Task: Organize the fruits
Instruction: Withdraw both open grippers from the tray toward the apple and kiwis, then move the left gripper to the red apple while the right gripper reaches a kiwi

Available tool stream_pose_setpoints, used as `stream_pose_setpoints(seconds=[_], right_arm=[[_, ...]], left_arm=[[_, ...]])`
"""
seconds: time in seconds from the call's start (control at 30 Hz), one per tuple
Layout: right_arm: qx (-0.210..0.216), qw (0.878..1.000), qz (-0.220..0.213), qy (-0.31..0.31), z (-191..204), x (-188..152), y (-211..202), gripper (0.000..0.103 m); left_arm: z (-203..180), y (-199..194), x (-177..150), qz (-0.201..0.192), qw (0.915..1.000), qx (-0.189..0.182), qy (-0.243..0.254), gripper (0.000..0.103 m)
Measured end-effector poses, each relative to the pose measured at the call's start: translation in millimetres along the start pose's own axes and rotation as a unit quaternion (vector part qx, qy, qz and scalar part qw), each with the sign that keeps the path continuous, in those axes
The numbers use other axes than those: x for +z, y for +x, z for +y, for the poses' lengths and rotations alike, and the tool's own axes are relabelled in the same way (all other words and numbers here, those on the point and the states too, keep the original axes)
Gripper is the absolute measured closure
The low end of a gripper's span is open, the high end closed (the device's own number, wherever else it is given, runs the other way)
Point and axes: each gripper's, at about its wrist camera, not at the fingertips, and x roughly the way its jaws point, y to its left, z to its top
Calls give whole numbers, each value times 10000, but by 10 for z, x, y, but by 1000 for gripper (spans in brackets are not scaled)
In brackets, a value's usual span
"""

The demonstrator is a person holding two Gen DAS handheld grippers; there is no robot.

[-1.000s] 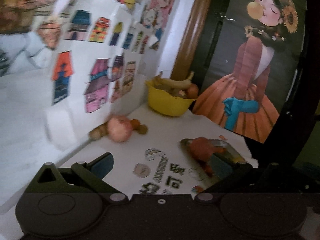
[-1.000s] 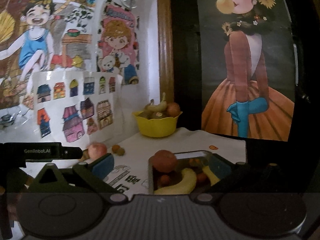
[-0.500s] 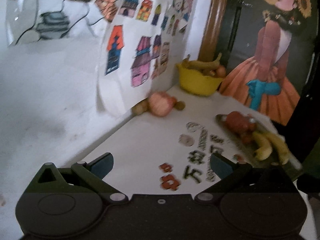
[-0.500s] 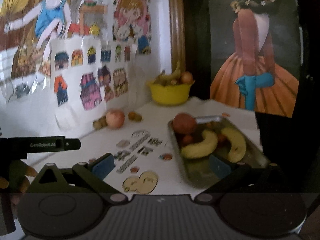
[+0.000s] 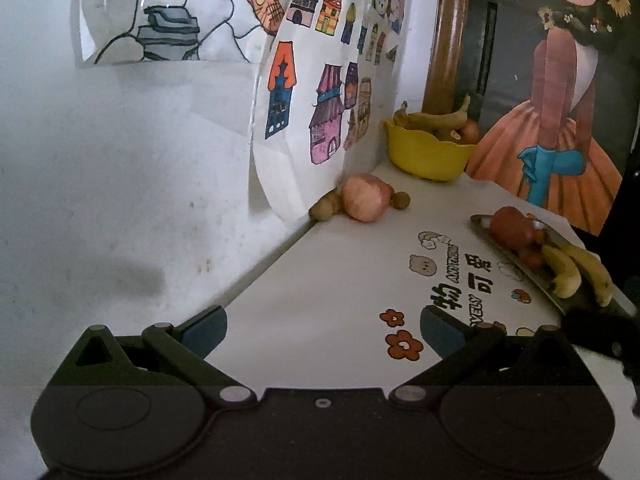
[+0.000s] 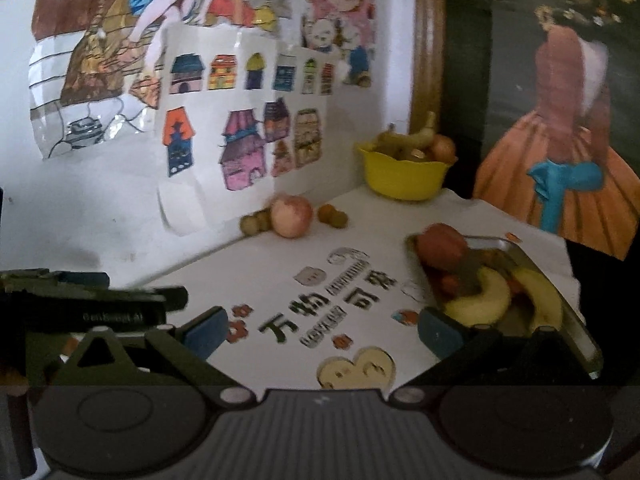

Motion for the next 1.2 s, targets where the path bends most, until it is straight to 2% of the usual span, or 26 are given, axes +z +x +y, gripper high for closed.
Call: stream_pose_setpoints(seconds=[0.13, 0.27, 0.4, 0.5, 0.8, 1.0, 1.2], right_arm=[[175, 9994, -89, -271, 64, 199, 176, 0], [536, 9971, -326, -424, 57, 464, 324, 0], [795, 9933, -588, -606, -36, 737, 501, 0], [894, 9916, -573, -732, -159, 877, 730, 0], [1116, 9913, 96, -688, -655, 986, 1641, 0], [1579, 9832, 318, -854, -843, 991, 2133, 0], [1686, 9778, 546, -1121, -910, 996, 2546, 0]], left_arm=[[-10, 52, 23, -31, 9999, -20, 120, 1], [-57, 133, 106, -101, 9996, -79, 240, 1], [-159, 233, 226, -182, 9988, -110, 451, 1], [-247, 340, 311, -240, 9978, -133, 600, 1], [-519, 796, 519, -219, 9957, -18, 901, 1], [-670, 1090, 605, -175, 9937, 79, 1101, 1], [-712, 1343, 644, -18, 9921, 371, 1201, 1]])
